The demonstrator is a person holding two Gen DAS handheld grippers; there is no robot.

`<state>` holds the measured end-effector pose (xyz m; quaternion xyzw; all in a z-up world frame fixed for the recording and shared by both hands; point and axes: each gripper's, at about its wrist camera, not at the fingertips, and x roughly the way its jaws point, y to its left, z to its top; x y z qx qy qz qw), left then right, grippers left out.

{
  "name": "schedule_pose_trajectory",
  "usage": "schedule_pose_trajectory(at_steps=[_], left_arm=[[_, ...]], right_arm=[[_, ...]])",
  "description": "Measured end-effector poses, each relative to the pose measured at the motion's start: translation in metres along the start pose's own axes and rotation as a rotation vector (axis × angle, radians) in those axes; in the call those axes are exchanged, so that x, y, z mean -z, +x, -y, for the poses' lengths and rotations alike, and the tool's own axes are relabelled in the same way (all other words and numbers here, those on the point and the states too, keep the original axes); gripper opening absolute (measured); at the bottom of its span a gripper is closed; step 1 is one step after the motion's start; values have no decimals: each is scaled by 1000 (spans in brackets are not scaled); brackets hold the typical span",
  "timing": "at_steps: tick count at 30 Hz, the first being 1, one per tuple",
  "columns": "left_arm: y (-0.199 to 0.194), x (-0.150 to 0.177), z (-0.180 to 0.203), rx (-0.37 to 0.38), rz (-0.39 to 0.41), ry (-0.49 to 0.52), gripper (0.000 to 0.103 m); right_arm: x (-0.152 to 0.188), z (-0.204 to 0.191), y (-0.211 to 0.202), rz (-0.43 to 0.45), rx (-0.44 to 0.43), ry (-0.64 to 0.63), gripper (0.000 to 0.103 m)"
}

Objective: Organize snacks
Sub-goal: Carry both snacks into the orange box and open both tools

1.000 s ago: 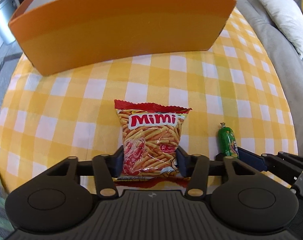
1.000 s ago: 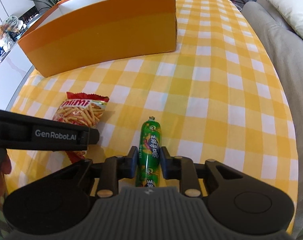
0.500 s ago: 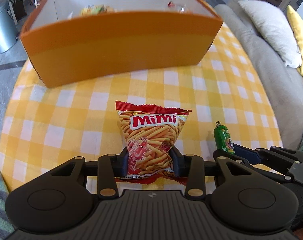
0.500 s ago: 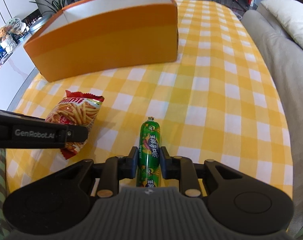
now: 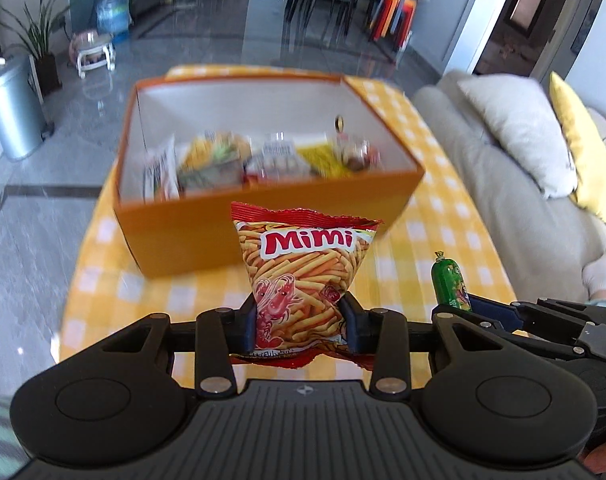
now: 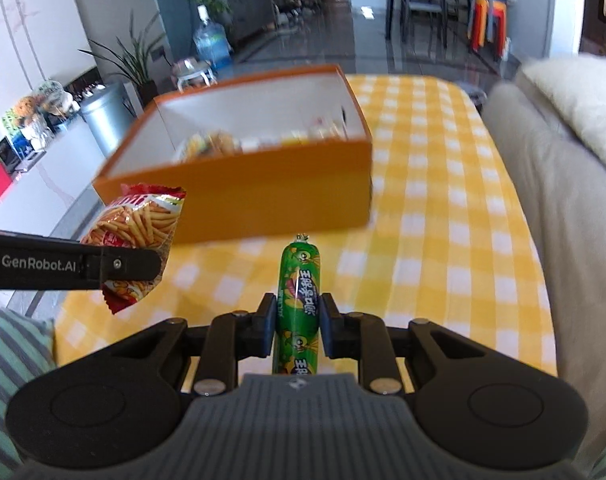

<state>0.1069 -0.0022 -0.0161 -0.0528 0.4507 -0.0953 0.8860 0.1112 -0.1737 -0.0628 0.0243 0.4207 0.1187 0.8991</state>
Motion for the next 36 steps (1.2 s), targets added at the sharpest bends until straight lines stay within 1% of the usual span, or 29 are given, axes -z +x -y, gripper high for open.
schedule_pose_trajectory(at_steps=[7, 11, 15, 17, 20, 24, 27, 30, 34, 36], left_arm=[[-9, -36, -9, -11, 60, 30, 45], [-9, -56, -14, -11, 78, 50, 45], [-3, -76, -23, 2, 74, 58, 45], [3, -87, -28, 7, 59, 65, 45], [16, -103, -38, 12, 23, 73, 45], [41, -120, -48, 0, -45, 99, 45], [66, -129, -55, -13, -130, 106, 45], [91, -133, -57, -33, -223, 129, 45], [120, -130, -57, -46, -358, 141, 45], [131, -129, -58, -58, -398, 134, 45]], right_arm=[[-42, -21, -9, 57, -36, -70, 19], [-67, -34, -10, 87, -54, -119, 19], [-95, -40, -1, 98, -87, -151, 19], [-108, -40, 6, 95, -109, -162, 19], [-130, -37, 22, 69, -141, -174, 19], [-159, -32, 51, 8, -155, -190, 19], [-176, -30, 75, -40, -152, -202, 19], [-190, -30, 107, -132, -134, -198, 19], [-195, -29, 142, -227, -90, -196, 19], [-194, -28, 156, -264, -66, -198, 19]])
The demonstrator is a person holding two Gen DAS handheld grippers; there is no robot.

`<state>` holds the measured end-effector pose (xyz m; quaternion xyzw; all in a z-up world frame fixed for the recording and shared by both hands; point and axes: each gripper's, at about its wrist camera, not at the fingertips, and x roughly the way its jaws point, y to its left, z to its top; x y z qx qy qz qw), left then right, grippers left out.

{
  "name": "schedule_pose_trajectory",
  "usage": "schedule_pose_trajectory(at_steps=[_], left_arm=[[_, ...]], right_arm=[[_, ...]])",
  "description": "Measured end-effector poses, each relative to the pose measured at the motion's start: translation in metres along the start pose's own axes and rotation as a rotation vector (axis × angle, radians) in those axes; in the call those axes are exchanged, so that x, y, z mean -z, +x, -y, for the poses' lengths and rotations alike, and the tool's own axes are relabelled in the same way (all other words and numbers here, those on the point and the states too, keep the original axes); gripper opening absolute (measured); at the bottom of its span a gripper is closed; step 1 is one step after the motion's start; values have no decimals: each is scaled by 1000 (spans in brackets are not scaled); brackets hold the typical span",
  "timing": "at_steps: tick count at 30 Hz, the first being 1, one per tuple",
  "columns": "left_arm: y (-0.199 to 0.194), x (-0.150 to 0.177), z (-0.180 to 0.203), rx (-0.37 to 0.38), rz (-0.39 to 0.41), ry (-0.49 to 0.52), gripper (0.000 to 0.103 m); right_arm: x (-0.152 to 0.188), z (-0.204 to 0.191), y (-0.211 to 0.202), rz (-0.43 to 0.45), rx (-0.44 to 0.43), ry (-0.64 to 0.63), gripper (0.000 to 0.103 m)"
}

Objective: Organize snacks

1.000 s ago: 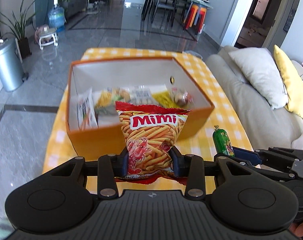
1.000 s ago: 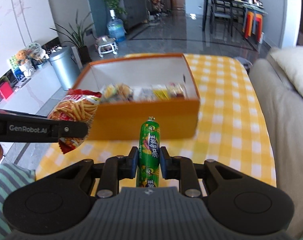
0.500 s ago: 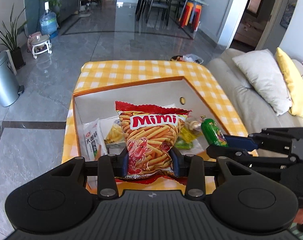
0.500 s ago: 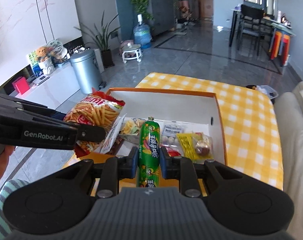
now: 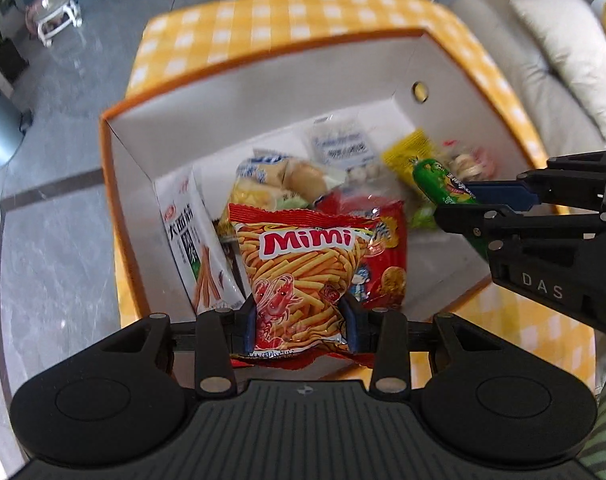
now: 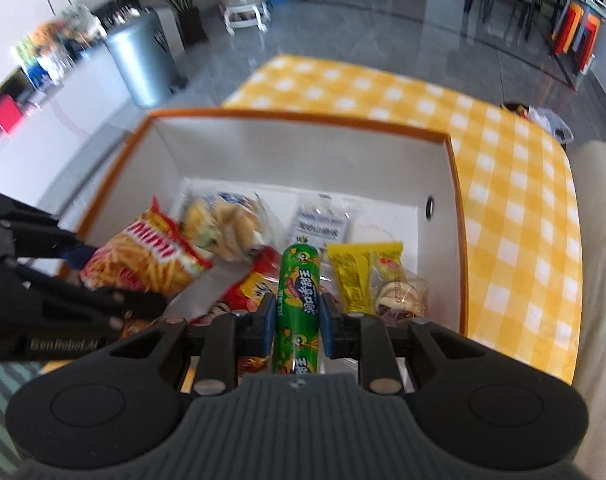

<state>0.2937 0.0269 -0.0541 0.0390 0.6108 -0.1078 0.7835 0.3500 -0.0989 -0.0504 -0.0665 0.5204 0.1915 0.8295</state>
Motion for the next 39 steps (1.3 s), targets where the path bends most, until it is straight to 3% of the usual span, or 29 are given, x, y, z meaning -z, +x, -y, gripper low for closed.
schedule_pose_trajectory(at_steps=[4, 10, 22, 28, 31, 39], left_arm=[[18, -7, -7, 23, -78, -49, 45], [38, -16, -10, 14, -124, -69, 45], [47, -16, -3, -37, -121, -55, 54], [30, -7, 6, -80, -52, -11, 70], [17, 1, 14, -100, 19, 9, 78], [-19, 26, 25, -171, 197, 13, 78]], right_arm=[[-2, 4, 23, -78, 16, 22, 19], [-1, 9, 44, -140, 29, 61, 19], [2, 5, 62, -197, 69, 42, 20], [5, 4, 51, -154, 64, 37, 22], [8, 2, 36, -104, 69, 26, 32], [33, -8, -10, 43, 127, 3, 36]])
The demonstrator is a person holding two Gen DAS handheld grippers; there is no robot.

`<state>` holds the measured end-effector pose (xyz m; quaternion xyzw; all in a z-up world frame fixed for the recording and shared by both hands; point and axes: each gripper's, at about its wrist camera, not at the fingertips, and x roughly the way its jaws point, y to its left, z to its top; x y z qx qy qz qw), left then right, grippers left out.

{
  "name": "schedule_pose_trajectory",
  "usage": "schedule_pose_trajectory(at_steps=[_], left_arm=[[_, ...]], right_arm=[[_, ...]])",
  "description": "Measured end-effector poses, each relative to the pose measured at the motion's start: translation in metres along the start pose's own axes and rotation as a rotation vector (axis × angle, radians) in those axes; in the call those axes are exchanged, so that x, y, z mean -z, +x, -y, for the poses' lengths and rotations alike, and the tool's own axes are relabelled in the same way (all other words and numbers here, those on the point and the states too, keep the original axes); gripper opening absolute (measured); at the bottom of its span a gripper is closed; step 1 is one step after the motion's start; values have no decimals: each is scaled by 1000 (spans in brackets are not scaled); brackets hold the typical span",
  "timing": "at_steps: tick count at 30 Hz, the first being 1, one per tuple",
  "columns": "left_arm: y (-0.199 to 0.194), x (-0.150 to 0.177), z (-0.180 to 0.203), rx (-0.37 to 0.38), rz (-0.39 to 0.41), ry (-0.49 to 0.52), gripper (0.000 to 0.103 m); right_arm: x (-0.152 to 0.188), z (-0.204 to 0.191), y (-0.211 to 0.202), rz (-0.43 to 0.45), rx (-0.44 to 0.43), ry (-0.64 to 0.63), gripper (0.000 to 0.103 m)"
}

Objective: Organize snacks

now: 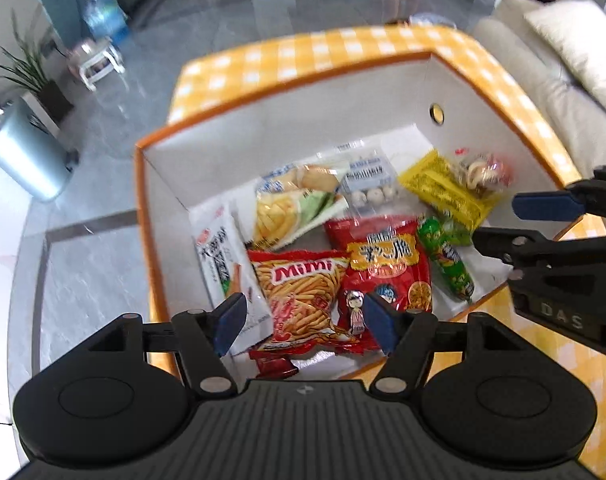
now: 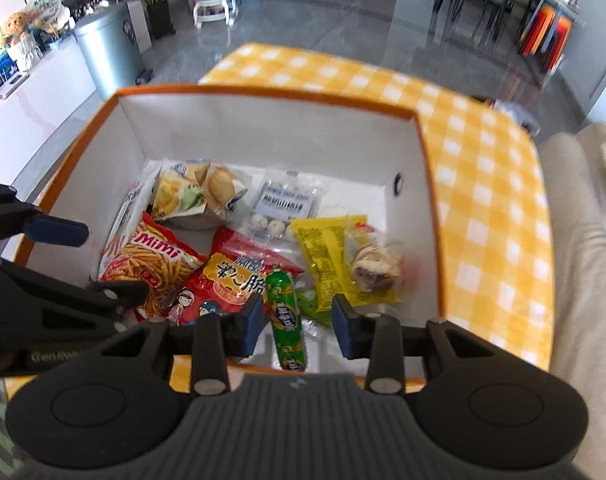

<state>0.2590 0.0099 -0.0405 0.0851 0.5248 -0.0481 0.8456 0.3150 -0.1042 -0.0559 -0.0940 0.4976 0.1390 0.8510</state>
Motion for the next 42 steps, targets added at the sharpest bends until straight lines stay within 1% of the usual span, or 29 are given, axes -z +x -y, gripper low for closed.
schedule_pose_trajectory(at_steps=[2, 4, 8, 10, 12, 16, 18, 22, 24, 26, 27, 29, 31, 34, 40, 42], left_arm=[[-14, 6, -2, 5, 59, -24, 78], [-30, 14, -2, 20, 125, -49, 78], [-58, 32, -1, 47, 253, -101, 78], [-68, 43, 2, 57, 290, -122, 78], [-77, 52, 5, 68, 310, -133, 78], [-93, 73, 12, 41, 362, -138, 78], [-99, 83, 15, 28, 370, -146, 78], [-108, 98, 20, 28, 390, -174, 78], [-111, 106, 21, 26, 403, -187, 78], [-114, 113, 23, 14, 416, -196, 79], [-114, 117, 24, 7, 423, -196, 79], [-114, 123, 28, -7, 433, -196, 80], [-115, 128, 29, -17, 440, -195, 82], [-117, 133, 32, -27, 457, -183, 84], [-118, 136, 39, -76, 473, -147, 86], [-117, 136, 39, -80, 476, -147, 88]], right_arm=[[6, 1, -14, 43, 2, -1, 38], [14, 1, -30, 92, 4, 4, 42], [36, 1, -61, 197, 24, 15, 48], [49, -1, -76, 245, 40, 26, 48], [62, -5, -89, 288, 61, 34, 49], [87, -9, -115, 361, 80, 84, 50], [97, -12, -126, 389, 79, 108, 50], [119, -20, -143, 420, 84, 129, 52], [128, -23, -149, 432, 92, 135, 55], [136, -26, -156, 445, 101, 138, 61], [139, -26, -158, 451, 105, 141, 63], [145, -27, -163, 463, 100, 142, 68], [151, -28, -165, 468, 98, 141, 69], [156, -30, -165, 468, 99, 142, 71], [157, -32, -162, 461, 97, 142, 72], [158, -32, -161, 462, 101, 142, 74]])
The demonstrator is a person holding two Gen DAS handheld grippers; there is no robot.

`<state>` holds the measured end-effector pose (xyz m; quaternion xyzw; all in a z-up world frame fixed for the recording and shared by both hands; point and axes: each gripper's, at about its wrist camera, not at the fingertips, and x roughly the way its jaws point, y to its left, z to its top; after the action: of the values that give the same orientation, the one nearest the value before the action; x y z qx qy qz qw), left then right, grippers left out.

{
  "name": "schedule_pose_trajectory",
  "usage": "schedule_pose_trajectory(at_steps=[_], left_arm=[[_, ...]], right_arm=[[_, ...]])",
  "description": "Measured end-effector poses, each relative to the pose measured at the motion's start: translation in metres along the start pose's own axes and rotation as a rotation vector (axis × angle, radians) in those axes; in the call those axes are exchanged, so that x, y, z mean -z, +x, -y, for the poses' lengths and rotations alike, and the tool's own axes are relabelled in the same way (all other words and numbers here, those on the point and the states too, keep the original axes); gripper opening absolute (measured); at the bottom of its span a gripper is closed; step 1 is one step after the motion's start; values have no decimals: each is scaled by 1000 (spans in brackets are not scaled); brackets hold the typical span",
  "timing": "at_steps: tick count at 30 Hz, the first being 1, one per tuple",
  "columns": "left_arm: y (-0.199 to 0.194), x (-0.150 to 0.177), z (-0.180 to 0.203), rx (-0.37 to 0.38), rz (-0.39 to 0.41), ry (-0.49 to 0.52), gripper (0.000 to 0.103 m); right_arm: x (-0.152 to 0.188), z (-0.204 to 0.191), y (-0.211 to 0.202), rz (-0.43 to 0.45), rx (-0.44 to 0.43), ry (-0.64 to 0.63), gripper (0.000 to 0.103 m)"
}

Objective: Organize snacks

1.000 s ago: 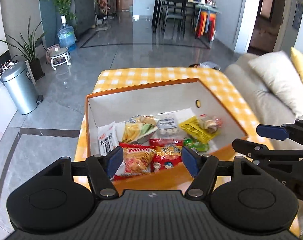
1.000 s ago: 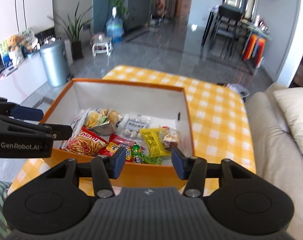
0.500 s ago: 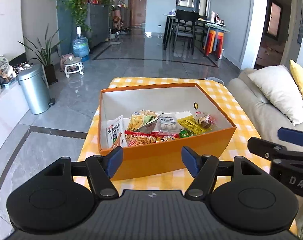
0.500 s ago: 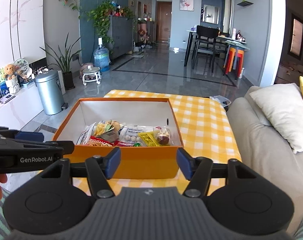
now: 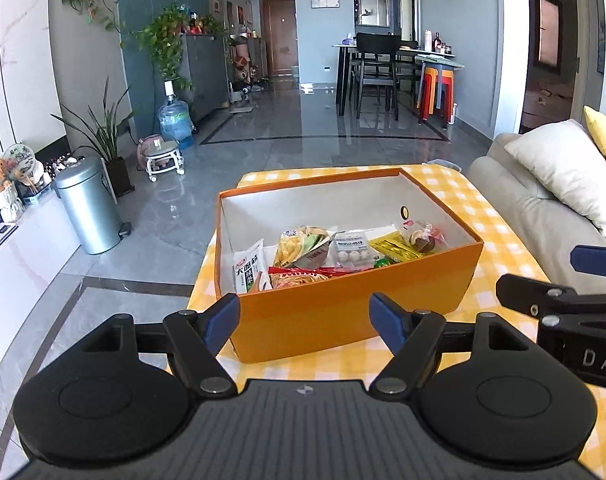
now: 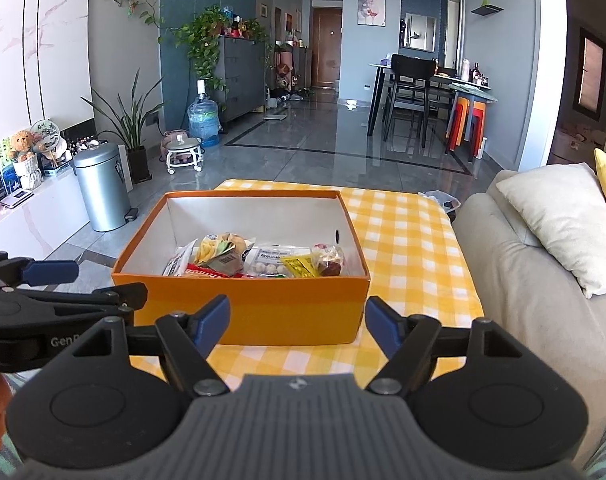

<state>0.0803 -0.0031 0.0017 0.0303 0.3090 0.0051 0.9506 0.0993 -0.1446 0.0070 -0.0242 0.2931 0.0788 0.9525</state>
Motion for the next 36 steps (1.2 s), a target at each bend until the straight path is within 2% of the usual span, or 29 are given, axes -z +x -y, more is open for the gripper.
schedule_pose_trajectory(at_steps=[1, 11, 36], left_arm=[[0, 1, 0, -1, 0, 1, 88], [4, 4, -6, -12, -22, -7, 88], [8, 6, -4, -25, -64, 16, 89]], right_arm=[[1, 0, 0, 0, 1, 0, 77], [3, 2, 9, -11, 10, 10, 80], [4, 4, 15, -29, 5, 27, 81]])
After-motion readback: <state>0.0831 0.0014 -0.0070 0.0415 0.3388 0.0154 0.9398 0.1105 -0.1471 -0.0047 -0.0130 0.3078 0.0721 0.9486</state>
